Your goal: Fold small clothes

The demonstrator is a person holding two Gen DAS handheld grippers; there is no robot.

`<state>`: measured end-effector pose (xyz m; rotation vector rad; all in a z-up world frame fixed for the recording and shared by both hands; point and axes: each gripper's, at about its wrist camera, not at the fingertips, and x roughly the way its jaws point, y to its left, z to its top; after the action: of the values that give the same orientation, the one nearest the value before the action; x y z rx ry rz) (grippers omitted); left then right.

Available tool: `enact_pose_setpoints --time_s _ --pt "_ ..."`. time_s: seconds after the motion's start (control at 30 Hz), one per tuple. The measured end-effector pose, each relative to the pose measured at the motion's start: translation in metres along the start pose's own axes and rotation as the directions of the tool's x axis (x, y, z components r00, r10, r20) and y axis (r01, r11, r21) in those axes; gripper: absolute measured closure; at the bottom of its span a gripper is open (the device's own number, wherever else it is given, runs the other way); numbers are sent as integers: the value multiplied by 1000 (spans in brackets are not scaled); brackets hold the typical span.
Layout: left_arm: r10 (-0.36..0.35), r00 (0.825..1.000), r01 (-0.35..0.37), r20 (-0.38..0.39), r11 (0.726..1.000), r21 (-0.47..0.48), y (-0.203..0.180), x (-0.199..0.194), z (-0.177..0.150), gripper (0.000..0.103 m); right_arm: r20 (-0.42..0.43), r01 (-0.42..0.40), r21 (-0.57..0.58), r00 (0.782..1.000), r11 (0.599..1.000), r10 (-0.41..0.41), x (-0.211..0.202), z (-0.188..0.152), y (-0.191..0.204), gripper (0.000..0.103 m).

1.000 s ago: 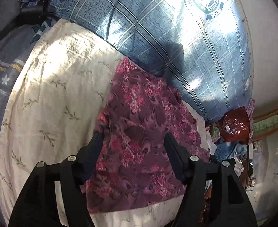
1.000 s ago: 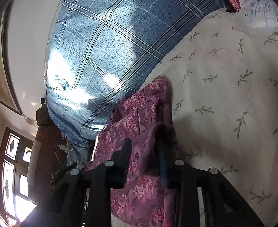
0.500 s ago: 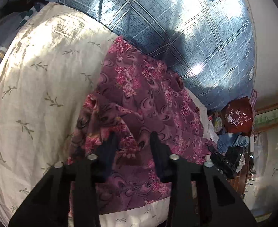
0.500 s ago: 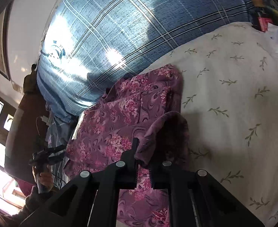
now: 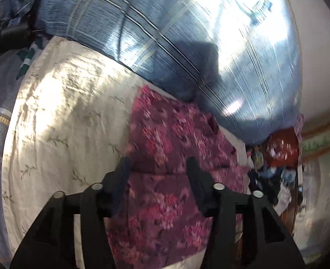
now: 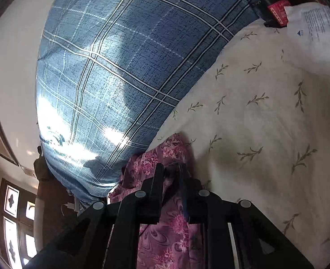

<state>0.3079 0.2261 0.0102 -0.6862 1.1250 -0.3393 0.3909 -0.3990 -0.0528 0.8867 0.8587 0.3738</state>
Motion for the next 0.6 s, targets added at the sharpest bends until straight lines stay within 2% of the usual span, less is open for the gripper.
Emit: enact_pose_setpoints --time_s 0.07,0.17,0.2,0.23,0.3,0.33,0.37,0.4,0.43,0.5,0.57,0.6 --pt "-56 996 61 -72 996 68 -14 1 -22 47 -13 22 -18 1000 1000 -23 -2 -7 3 72" --pt "-132 973 160 -191 977 140 -34 11 -55 39 -48 28 -24 998 999 -29 1 -17 4 70" --pt "-121 966 163 -230 971 173 -41 19 -65 39 -53 32 -20 998 999 -33 1 -18 5 70" --pt "-81 965 135 -250 969 207 -47 27 -72 39 -57 31 -15 998 999 -32 2 -20 4 70" --pt "31 965 38 -259 965 259 -55 46 -75 39 -62 30 -5 998 1000 -31 5 -25 4 70" --pt "92 966 -21 -242 960 280 -58 56 -70 40 -65 30 -4 997 1000 -30 6 -26 4 70" --pt "136 966 -70 -218 957 282 -61 62 -59 53 -69 32 -7 997 999 -32 7 -27 6 70" --pt "147 968 -90 -202 959 267 -62 63 -47 67 -74 37 -13 997 999 -38 8 -28 7 70" --pt "144 975 -100 -169 965 242 -65 60 -32 71 -78 42 -20 996 999 -43 8 -29 8 70" --pt "115 993 -110 -30 985 134 -66 41 5 72 -76 48 -34 996 998 -50 7 -29 11 70" --pt "56 996 -58 72 998 34 -64 19 30 70 -69 57 -51 996 997 -60 4 -28 13 68" --pt "46 993 -48 104 999 13 -62 11 38 59 -66 64 -57 996 996 -67 2 -26 14 66"
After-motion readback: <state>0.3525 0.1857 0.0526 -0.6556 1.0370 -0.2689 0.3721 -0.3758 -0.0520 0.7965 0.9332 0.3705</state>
